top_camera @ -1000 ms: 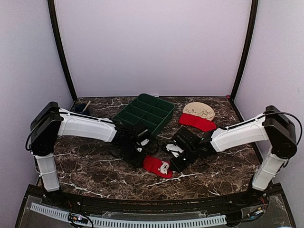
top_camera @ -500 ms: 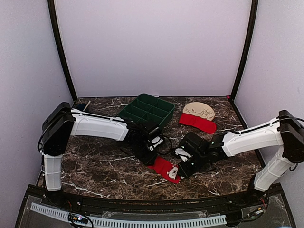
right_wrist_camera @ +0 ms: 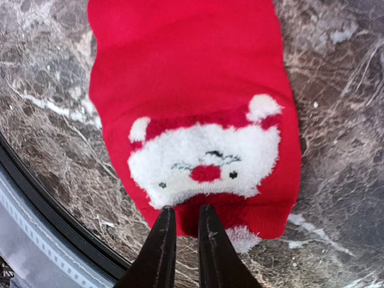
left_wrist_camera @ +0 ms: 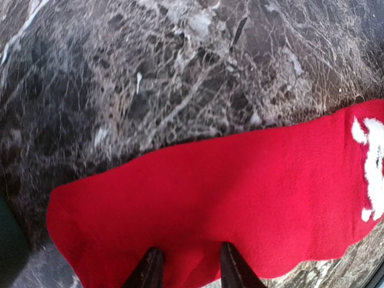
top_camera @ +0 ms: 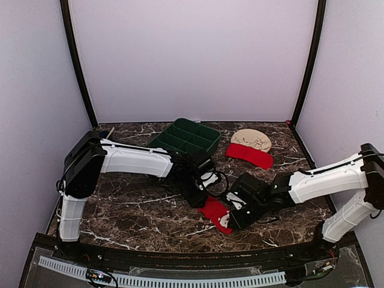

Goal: Roll the socks
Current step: Adjust the sock at the center of the board.

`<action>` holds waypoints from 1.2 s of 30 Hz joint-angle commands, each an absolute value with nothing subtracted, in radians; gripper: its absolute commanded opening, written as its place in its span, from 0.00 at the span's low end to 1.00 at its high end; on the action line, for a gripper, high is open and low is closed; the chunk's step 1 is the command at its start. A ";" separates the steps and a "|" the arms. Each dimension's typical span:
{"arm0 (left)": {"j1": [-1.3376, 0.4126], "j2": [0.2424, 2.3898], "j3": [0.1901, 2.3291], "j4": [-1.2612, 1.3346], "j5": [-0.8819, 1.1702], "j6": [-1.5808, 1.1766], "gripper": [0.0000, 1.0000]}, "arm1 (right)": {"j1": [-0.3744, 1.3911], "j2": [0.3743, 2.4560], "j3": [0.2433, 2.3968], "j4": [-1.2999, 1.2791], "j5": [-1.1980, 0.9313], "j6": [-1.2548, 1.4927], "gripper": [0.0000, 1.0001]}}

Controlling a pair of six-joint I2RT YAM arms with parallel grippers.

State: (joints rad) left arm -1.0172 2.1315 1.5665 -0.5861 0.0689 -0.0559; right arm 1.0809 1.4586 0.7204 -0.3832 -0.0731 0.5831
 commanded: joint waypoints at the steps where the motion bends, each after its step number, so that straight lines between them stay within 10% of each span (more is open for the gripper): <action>1: -1.019 2.176 1.622 -0.610 0.048 0.033 0.35 | 1.104 1.447 0.702 -0.379 -0.060 0.616 0.15; 36: -0.890 2.291 1.775 -0.398 0.405 0.301 0.47 | 1.180 1.615 1.004 -0.565 -0.006 0.674 0.15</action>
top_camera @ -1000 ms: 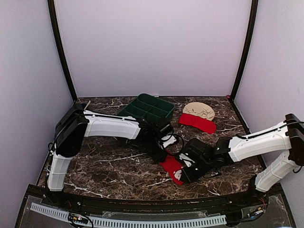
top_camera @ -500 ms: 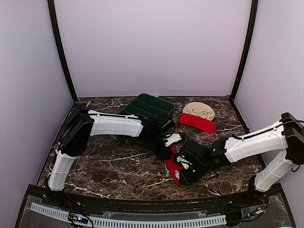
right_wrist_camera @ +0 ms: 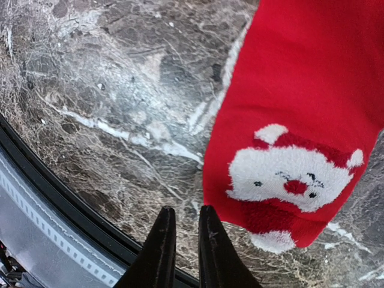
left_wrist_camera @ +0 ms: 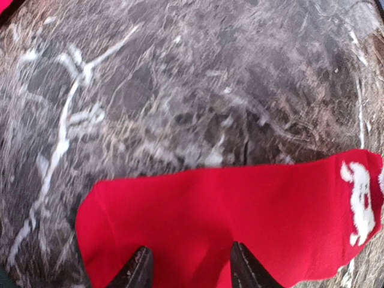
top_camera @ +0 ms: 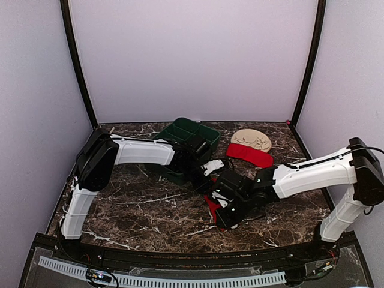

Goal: Roll the socks
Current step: Adjust the sock at the center of the board.

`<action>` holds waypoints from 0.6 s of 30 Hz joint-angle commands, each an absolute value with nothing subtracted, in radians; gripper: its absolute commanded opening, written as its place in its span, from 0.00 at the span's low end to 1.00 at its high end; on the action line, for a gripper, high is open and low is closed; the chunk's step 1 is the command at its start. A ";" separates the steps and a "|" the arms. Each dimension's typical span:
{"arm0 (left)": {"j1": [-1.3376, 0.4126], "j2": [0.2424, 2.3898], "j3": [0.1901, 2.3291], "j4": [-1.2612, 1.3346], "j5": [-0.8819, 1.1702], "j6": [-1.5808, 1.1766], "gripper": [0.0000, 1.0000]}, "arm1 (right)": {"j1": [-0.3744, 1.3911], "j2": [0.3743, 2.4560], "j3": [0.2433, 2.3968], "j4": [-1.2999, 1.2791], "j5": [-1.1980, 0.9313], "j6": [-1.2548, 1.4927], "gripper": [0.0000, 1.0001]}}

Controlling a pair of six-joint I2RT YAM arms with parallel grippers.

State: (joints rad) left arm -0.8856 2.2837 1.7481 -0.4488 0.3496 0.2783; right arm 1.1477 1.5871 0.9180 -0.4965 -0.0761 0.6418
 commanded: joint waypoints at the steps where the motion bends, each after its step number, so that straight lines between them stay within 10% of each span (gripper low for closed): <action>1: -0.890 2.291 1.778 -0.391 0.406 0.298 0.47 | 1.187 1.615 1.027 -0.584 0.026 0.683 0.15; 18: -0.918 2.240 1.753 -0.427 0.444 0.217 0.49 | 1.209 1.481 0.947 -0.690 0.264 0.792 0.28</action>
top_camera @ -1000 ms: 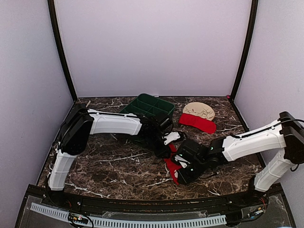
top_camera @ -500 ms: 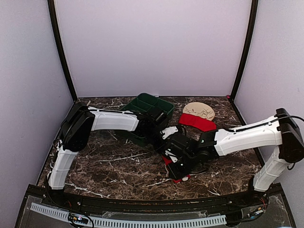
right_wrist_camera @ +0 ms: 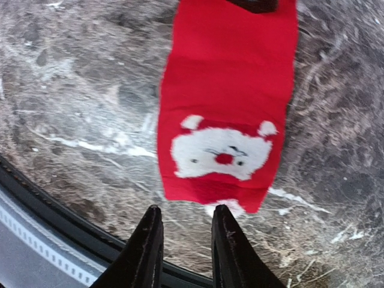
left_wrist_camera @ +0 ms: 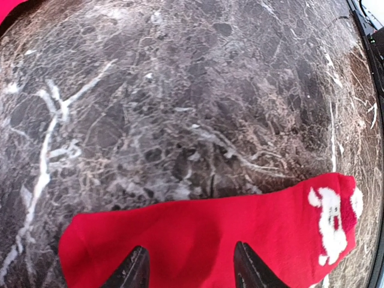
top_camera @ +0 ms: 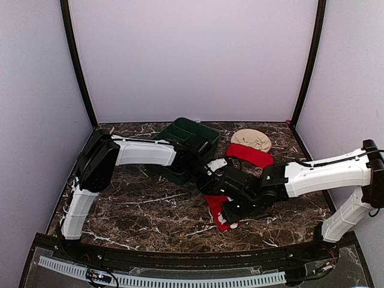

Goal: Roll the socks
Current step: Adjust the sock at the center of the board.

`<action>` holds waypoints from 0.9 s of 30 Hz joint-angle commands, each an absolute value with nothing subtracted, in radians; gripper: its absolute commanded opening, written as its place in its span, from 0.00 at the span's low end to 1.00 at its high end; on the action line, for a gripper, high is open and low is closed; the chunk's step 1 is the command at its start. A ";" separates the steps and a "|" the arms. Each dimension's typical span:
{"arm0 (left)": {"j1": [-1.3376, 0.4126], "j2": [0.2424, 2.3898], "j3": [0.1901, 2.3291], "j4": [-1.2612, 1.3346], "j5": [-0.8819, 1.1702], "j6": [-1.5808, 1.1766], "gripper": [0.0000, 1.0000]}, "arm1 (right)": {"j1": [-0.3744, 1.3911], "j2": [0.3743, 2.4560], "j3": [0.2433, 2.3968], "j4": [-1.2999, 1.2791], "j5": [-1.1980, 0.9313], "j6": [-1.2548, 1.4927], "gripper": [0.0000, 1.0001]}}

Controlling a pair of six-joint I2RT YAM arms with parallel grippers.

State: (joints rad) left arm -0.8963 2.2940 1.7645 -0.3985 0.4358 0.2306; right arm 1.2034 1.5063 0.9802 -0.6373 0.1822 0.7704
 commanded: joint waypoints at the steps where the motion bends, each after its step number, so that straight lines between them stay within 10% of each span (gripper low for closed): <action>1: -0.921 2.240 1.753 -0.432 0.444 0.212 0.49 | 1.209 1.478 0.938 -0.699 0.268 0.790 0.28; 27: -0.960 2.260 1.723 -0.488 0.408 0.205 0.48 | 1.124 1.539 0.796 -0.508 0.194 0.661 0.26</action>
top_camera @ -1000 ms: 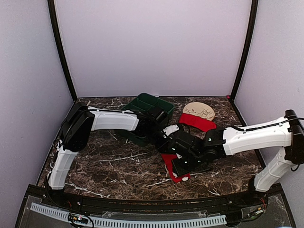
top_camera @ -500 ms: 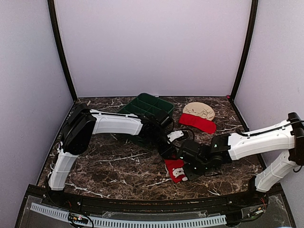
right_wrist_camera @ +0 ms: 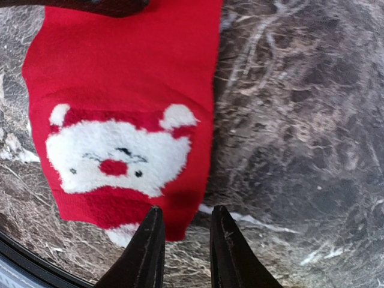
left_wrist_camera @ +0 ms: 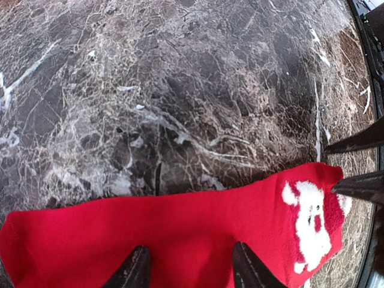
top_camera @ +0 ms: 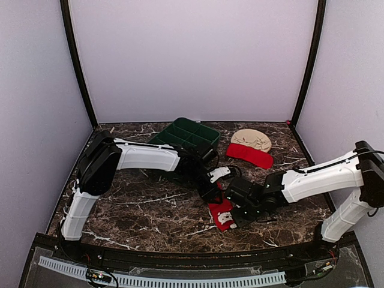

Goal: Roll the socks
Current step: Adjust the sock at the center of the board.

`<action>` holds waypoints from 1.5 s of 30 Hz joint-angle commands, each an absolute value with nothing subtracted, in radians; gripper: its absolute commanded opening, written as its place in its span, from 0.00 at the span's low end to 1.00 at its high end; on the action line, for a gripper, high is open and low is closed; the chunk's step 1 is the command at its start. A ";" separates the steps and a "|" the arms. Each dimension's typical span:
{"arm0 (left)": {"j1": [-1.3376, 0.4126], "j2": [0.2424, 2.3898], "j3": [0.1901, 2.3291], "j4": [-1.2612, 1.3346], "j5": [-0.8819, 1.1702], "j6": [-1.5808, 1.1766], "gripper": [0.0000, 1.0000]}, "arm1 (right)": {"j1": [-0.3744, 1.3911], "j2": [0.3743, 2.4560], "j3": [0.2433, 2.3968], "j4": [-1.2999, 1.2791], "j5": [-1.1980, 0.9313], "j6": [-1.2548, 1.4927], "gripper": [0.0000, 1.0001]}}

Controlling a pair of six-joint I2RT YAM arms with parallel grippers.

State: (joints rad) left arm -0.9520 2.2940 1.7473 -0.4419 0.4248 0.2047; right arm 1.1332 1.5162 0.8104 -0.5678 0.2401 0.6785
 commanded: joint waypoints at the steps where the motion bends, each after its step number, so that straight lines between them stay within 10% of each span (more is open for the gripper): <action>1: -0.960 2.260 1.723 -0.489 0.402 0.205 0.48 | 1.126 1.543 0.795 -0.504 0.183 0.662 0.25; 29: -0.910 2.142 1.760 -0.562 0.256 0.021 0.60 | 1.167 1.723 1.049 -0.548 0.041 0.768 0.26; 45: -0.944 1.902 1.517 -0.448 0.081 -0.106 0.61 | 1.248 1.422 0.951 -0.661 0.288 0.680 0.53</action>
State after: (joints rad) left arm -0.9245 2.0266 1.5661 -0.4408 0.1543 -0.0624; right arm 1.2213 1.5036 1.0027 -0.6117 0.2153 0.7467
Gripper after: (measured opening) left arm 0.611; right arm 0.524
